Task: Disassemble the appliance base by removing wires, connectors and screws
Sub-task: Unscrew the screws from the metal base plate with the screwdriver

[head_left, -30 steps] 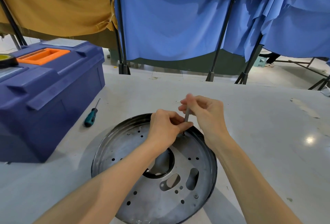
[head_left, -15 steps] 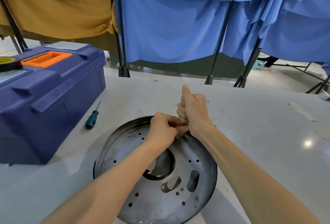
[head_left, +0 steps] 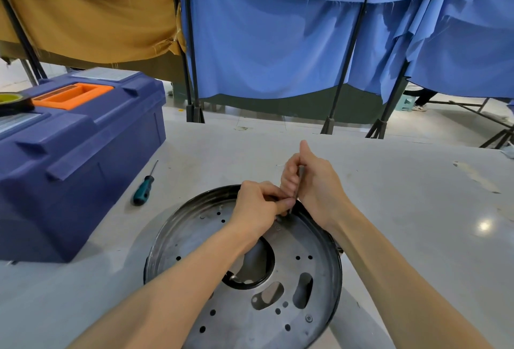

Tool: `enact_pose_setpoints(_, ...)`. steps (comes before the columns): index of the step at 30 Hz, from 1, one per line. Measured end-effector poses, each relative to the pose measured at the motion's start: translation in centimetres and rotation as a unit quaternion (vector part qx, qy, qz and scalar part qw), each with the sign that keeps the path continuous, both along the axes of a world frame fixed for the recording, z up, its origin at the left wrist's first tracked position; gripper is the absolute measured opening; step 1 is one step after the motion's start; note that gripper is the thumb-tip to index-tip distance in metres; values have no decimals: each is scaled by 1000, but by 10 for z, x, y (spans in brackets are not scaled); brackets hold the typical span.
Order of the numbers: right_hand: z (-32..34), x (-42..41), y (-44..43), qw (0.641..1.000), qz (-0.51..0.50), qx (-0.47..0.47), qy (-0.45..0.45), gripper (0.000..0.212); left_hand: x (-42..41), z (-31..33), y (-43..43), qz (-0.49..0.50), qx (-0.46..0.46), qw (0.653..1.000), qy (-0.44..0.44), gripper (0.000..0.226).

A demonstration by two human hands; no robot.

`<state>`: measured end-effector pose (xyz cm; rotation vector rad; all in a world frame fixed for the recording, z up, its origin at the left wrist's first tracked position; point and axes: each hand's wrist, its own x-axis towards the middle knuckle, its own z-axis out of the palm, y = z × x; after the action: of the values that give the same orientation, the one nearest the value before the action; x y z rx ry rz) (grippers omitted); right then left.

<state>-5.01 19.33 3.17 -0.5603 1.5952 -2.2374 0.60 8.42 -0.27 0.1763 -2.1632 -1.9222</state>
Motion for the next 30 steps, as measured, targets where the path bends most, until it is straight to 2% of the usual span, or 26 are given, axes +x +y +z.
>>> enact_pose_setpoints(3, -3, 7, 13, 989, -84, 100, 67, 46, 1, 1, 1, 2, 2, 1000, -1, 11)
enact_pose_setpoints(6, -7, 19, 20, 941, -186, 225, 170, 19, 3, 1, 1, -1, 2, 1000, 0, 10)
enact_pose_setpoints(8, -8, 27, 21, 919, -235, 246, 201, 13, 4, 2, 1, -4, 7, 1000, -2, 9)
enact_pose_setpoints(12, -6, 35, 18, 912, -277, 234, 193, 10, 6, 5, 0, -10, 17, 1000, -10, 13)
enact_pose_setpoints(18, -4, 33, 10, 902, -264, 269, 212, 16, 8, 7, -3, -34, -4, 999, -19, 10)
enact_pose_setpoints(27, -7, 15, 16, 934, -182, 205, 227, 14, 7, 8, -3, -30, 3, 999, -23, 13)
enact_pose_setpoints(30, -9, 7, 14, 943, -143, 187, 234, 20, 7, 8, -4, -16, 0, 999, -33, 13)
